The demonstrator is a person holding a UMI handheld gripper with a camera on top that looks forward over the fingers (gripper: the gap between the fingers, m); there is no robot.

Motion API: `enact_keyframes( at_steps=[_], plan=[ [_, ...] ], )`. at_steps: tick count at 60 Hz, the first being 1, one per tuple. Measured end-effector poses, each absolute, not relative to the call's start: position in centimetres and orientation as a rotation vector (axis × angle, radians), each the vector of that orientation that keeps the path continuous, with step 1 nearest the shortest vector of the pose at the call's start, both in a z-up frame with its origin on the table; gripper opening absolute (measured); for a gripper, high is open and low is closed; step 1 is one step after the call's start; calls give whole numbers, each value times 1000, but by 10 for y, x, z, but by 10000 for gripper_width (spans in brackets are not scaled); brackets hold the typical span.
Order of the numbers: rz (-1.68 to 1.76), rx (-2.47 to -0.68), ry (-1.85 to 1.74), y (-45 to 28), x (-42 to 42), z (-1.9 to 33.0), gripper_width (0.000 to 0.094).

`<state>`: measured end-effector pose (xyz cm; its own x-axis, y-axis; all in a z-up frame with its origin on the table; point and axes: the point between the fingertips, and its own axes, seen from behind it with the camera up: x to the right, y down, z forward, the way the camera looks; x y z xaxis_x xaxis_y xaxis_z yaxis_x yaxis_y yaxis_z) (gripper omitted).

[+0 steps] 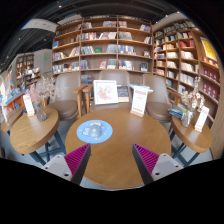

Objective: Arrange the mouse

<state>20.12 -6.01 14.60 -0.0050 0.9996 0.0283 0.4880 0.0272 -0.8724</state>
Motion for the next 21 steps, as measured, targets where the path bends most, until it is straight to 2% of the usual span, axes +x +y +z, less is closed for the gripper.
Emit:
enact_keyframes(
  at_steps=[21],
  plan=[
    [887,-1521,-1552,-28,257,155,852]
  ],
)
